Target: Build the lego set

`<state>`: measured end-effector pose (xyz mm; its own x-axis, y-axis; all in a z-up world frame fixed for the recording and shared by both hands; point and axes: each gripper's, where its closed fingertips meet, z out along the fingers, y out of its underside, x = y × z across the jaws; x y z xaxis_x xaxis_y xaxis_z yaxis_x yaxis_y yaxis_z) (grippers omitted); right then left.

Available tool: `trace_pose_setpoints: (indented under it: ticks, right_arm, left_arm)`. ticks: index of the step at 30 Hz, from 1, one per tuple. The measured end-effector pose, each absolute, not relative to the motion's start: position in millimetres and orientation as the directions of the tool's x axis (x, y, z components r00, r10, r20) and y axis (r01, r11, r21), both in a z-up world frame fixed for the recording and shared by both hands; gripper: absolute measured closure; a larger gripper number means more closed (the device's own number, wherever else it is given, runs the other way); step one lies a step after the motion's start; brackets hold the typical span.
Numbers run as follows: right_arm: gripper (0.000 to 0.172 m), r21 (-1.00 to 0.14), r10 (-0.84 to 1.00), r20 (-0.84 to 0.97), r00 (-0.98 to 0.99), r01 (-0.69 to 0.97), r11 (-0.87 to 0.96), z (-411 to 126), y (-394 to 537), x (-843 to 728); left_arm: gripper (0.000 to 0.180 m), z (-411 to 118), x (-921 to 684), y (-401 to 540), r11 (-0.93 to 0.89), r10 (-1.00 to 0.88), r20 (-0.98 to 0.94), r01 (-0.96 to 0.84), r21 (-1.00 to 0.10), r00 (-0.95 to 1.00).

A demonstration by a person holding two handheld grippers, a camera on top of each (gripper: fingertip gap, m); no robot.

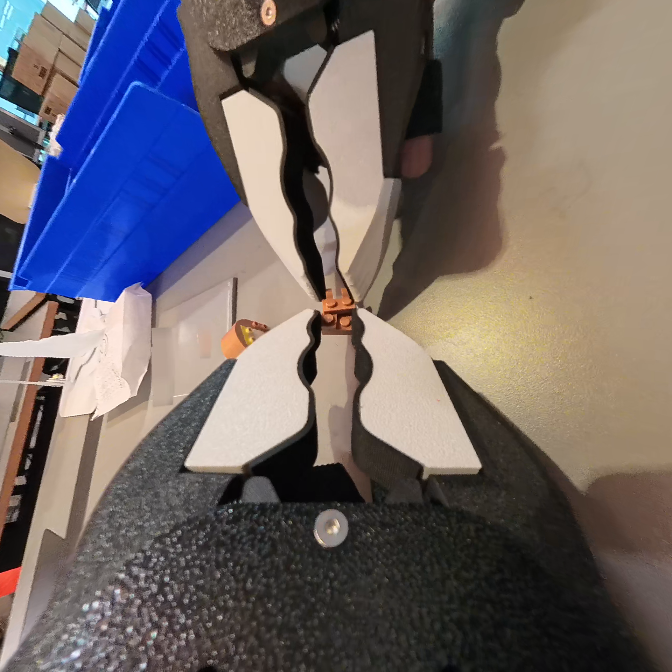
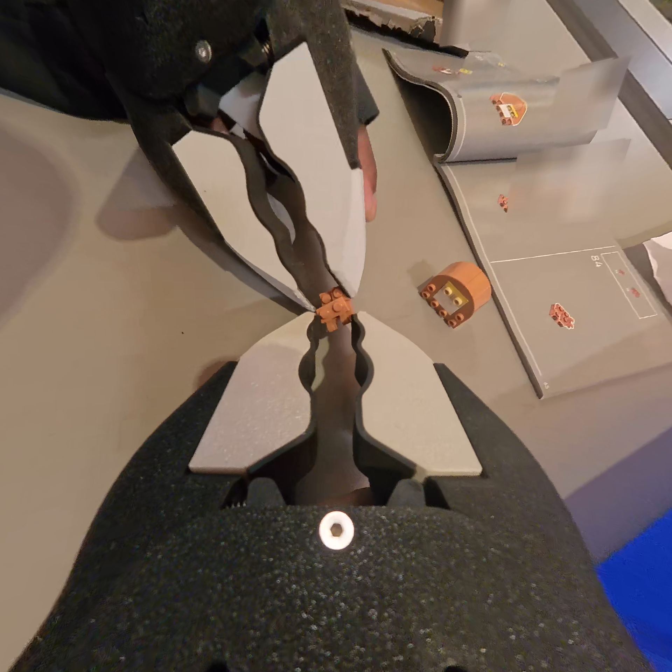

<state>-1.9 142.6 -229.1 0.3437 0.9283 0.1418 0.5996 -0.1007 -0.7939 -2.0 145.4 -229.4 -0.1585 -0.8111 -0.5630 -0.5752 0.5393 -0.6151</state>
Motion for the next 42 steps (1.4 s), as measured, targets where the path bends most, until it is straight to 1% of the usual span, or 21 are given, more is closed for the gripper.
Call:
trace_pose_setpoints:
  ticks: [3, 8, 12, 17, 23, 29, 32, 34, 38, 40, 42]
  right_arm:
    - [0.151, -0.801, 0.934, 0.108, 0.341, 0.587, -0.122, -228.5, 141.0, -2.9]
    - [0.15, -0.799, 0.938, 0.088, 0.335, 0.586, -0.134, -229.2, 139.6, -3.0]
    - [0.15, -0.79, 0.94, 0.096, 0.328, 0.6, -0.129, -231.4, 138.9, -2.1]
    - [0.151, -0.736, 0.948, 0.102, 0.302, 0.664, -0.132, -239.2, 135.2, 8.8]
    - [0.151, -0.73, 0.962, 0.08, 0.261, 0.672, -0.121, -238.0, 123.7, 3.3]
    - [0.151, -0.695, 0.96, 0.119, 0.253, 0.712, -0.102, -247.4, 122.0, 0.5]
    - [0.157, -0.69, 0.962, 0.133, 0.24, 0.719, -0.084, -248.7, 120.1, -1.7]
    - [0.158, -0.691, 0.962, 0.133, 0.238, 0.719, -0.082, -248.7, 119.9, -2.2]
    - [0.159, -0.701, 0.961, 0.108, 0.254, 0.705, -0.108, -248.4, 121.8, -1.5]
    - [0.159, -0.715, 0.962, 0.087, 0.259, 0.689, -0.121, -245.9, 122.1, -1.6]
    - [0.159, -0.747, 0.963, 0.04, 0.267, 0.648, -0.149, -239.9, 122.0, -2.8]
  left_arm:
    - [0.165, -225.3, -0.5, 143.0, 0.568, -0.79, -0.591, -0.556, -0.607, -0.162]
    - [0.165, -223.5, 0.8, 140.8, 0.617, -0.748, -0.639, -0.54, -0.573, -0.178]
    - [0.165, -225.7, 0.7, 139.5, 0.62, -0.751, -0.633, -0.534, -0.575, -0.19]
    - [0.165, -231.5, -3.9, 139.4, 0.616, -0.759, -0.61, -0.552, -0.562, -0.226]
    - [0.165, -228.9, -11.8, 140.6, 0.586, -0.793, -0.561, -0.553, -0.593, -0.238]
    - [0.165, -233.3, -13.4, 128.3, 0.565, -0.821, -0.49, -0.542, -0.622, -0.293]
    - [0.165, -241.7, -16.9, 123.6, 0.509, -0.86, -0.399, -0.575, -0.64, -0.317]
    - [0.165, -243.8, -18.3, 124.3, 0.451, -0.893, -0.336, -0.595, -0.665, -0.3]
    - [0.165, -245.3, -22.0, 123.1, 0.307, -0.948, -0.176, -0.621, -0.721, -0.264]
    - [0.163, -245.1, -22.8, 125.3, 0.28, -0.956, -0.155, -0.624, -0.729, -0.249]
    - [0.156, -244.9, -23.2, 126.3, 0.281, -0.957, -0.16, -0.624, -0.729, -0.244]
